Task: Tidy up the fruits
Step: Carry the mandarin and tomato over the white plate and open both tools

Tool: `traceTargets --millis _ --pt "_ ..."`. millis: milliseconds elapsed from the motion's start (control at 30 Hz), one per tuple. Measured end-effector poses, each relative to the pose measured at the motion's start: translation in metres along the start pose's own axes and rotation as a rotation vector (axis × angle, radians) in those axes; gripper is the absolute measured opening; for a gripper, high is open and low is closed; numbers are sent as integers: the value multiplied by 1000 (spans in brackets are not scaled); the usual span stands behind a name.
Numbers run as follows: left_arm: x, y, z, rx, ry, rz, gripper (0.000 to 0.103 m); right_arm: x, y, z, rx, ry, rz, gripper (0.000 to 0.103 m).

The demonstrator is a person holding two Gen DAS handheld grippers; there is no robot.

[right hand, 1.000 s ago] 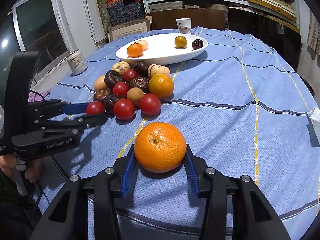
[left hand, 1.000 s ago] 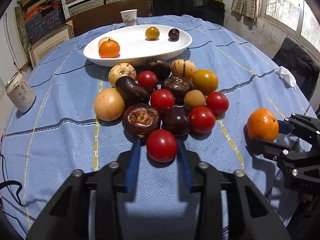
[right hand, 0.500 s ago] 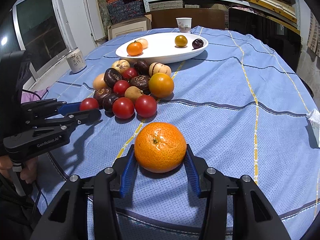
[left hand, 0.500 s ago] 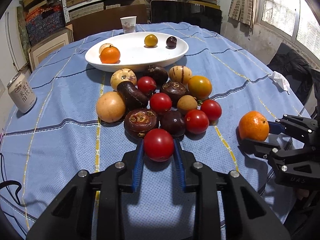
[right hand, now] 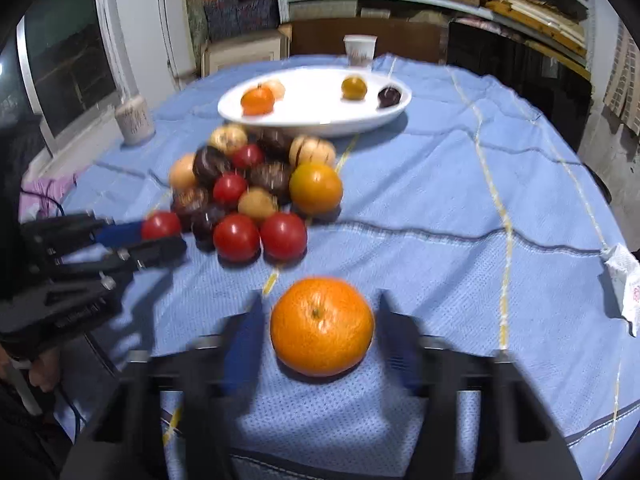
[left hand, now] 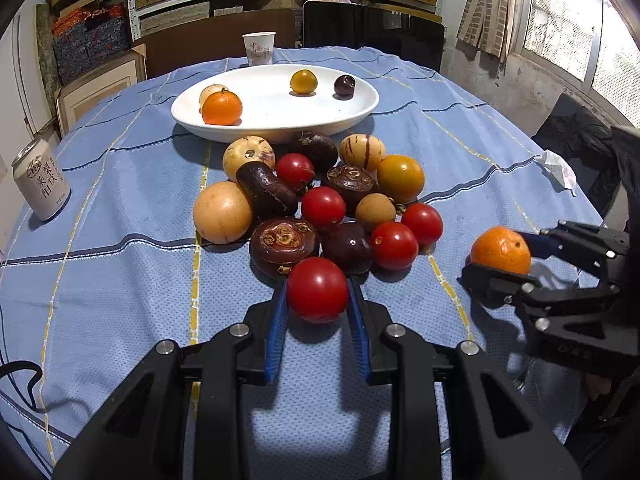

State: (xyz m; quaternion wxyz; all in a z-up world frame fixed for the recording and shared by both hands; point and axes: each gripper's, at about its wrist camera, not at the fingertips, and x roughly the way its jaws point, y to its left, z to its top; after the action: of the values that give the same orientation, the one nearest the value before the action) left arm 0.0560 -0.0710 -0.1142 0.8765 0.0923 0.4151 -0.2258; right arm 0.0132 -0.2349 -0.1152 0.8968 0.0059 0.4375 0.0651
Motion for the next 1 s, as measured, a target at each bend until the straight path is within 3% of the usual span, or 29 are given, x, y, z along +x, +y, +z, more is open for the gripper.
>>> traceTargets --millis 800,1000 --pt "-17 16 -6 -62 -50 23 28 -15 -5 -12 41 -55 35 47" --pt "-29 29 9 -95 -42 -3 28 -37 -10 9 27 -99 44 47"
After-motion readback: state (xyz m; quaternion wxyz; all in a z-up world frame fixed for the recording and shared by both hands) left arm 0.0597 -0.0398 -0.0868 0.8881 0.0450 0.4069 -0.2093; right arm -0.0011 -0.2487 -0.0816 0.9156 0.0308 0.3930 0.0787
